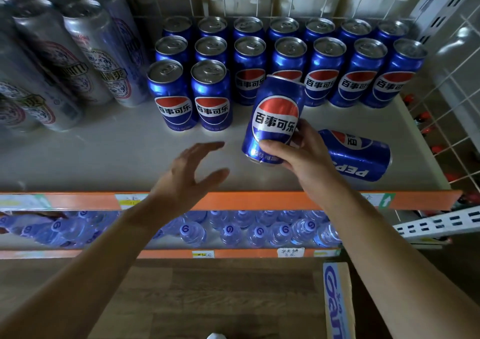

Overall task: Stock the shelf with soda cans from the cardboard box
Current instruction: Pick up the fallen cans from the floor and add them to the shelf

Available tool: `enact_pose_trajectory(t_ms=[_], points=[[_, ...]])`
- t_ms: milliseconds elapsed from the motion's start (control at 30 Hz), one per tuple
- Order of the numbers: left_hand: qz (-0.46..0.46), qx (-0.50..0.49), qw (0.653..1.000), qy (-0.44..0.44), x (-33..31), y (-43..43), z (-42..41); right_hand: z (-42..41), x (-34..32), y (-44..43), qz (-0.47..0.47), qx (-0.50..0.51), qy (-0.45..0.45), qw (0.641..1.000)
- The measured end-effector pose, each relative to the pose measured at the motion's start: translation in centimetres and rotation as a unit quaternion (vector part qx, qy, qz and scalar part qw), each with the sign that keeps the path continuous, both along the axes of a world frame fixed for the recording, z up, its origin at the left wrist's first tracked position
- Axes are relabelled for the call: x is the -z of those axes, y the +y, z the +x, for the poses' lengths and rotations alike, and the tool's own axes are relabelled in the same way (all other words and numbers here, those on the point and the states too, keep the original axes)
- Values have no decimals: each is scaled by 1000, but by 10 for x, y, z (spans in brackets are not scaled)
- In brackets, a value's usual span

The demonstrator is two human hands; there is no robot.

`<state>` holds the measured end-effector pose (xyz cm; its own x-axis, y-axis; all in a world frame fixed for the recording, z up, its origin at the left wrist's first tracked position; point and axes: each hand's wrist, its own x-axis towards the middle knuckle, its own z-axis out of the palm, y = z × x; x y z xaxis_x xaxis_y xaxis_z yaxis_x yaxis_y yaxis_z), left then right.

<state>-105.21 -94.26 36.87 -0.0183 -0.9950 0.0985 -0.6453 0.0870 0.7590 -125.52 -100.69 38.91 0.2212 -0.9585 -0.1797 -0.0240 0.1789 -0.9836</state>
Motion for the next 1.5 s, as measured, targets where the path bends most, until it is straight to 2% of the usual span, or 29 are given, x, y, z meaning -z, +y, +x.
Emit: enact_pose_trajectory(t_ms=[67,167,300,867,1067,1500], points=[[12,34,993,-109,11,6,7,4,1,-9,-15,-6,7,1000],[8,41,976,-215,23,9,8,10,3,-23,-42,-20,20,999],[-6,40,960,-277,29,9,6,21,6,-40,-64,-40,57,996],[-13,-1,953,-301,33,3,1,30,33,-76,-111,7,115,987],[-16,-7,954,-300,34,4,0,35,32,-79,-134,11,169,976],[-18,-9,954,-300,35,4,0,39,37,-76,-161,39,184,969]])
